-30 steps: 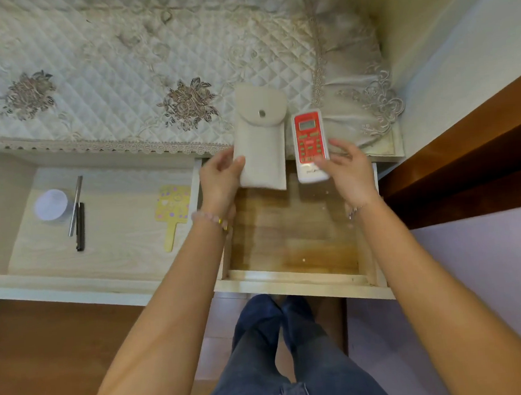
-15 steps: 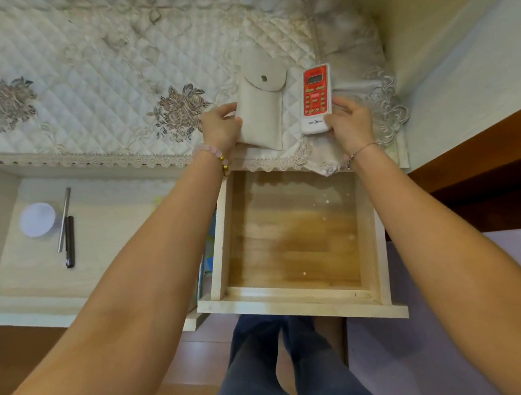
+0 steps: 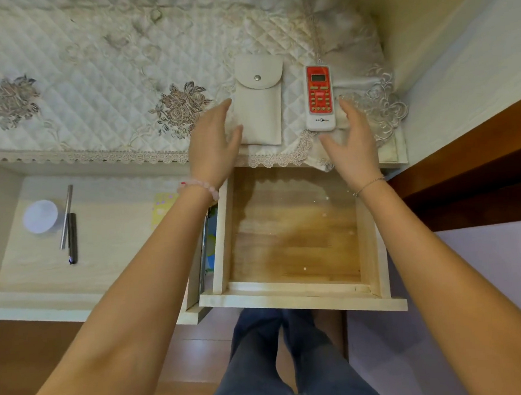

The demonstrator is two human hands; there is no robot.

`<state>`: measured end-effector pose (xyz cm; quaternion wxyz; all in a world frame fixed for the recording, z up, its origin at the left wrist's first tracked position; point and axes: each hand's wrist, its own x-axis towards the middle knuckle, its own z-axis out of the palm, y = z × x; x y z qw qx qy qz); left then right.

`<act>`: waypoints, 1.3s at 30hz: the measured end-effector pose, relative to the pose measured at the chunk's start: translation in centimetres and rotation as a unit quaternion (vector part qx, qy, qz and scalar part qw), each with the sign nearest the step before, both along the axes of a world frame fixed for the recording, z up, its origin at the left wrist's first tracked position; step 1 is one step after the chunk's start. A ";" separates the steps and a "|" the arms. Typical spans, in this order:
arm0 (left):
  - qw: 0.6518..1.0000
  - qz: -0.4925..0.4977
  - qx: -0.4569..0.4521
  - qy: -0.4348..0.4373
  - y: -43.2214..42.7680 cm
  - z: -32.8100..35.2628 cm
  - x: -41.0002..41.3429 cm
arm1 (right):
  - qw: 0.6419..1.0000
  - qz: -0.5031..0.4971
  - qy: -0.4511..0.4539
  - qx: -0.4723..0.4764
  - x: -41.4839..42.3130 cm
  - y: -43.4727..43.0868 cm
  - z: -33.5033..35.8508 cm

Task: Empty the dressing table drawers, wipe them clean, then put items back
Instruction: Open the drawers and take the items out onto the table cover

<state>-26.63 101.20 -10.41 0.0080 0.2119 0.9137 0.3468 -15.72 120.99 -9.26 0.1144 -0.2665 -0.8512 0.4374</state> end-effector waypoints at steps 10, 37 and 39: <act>0.968 -0.089 -0.197 0.126 -2.8 -0.9 7.1 | 0.976 0.102 -0.049 0.187 6.5 -2.0 -1.8; 0.949 0.118 -0.280 0.080 -18.2 0.1 22.5 | 0.933 0.319 -0.044 0.162 13.4 -14.4 -0.7; 0.947 0.136 -0.281 0.081 -20.0 0.4 22.5 | 0.928 0.333 -0.042 0.165 12.9 -15.9 -0.4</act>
